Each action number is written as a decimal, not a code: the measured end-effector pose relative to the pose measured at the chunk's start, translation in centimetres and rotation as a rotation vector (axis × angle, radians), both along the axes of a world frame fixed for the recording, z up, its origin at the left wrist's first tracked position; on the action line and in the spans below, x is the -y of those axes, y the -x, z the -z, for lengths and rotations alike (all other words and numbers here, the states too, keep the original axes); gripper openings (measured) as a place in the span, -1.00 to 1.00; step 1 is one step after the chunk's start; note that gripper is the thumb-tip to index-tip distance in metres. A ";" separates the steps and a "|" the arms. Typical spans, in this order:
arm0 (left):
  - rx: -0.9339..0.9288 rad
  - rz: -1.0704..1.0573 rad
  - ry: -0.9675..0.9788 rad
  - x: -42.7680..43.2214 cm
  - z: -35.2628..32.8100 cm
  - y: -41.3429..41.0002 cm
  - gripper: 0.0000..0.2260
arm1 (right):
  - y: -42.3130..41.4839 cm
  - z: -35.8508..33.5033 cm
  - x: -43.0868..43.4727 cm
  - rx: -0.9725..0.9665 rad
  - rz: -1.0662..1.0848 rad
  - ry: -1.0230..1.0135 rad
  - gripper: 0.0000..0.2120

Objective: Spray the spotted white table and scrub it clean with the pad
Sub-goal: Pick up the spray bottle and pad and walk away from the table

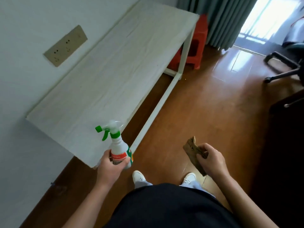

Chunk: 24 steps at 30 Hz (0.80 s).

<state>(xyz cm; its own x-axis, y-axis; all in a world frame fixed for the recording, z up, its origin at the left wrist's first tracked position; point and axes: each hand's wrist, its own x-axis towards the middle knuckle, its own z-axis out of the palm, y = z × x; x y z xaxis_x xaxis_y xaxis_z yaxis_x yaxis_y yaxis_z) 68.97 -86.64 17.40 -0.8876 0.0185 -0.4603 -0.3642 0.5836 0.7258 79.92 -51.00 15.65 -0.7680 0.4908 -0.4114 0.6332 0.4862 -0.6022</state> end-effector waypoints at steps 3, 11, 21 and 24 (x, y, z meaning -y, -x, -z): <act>0.018 -0.028 0.023 -3.8 0.6 -1.3 -0.42 | -3.8 0.2 -4.7 0.013 0.052 -0.015 -0.77; 0.045 -0.079 0.075 -13.8 0.7 -2.9 -0.49 | -7.7 -0.6 -15.8 0.024 0.143 -0.018 -0.78; 0.065 0.089 0.143 -27.1 2.8 7.1 -0.45 | -1.7 -0.5 -26.4 -0.020 0.264 -0.028 -0.77; 0.097 0.208 0.148 -33.7 3.5 11.3 -0.45 | -0.7 -0.6 -30.1 0.053 0.344 -0.050 -0.77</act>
<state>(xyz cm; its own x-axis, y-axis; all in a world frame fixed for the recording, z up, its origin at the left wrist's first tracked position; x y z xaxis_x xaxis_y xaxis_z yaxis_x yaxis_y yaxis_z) 57.69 -52.96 13.86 -0.8232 0.1219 -0.5545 -0.2896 0.7499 0.5947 80.62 -20.88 16.29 -0.5328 0.7376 -0.4148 0.7945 0.2673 -0.5452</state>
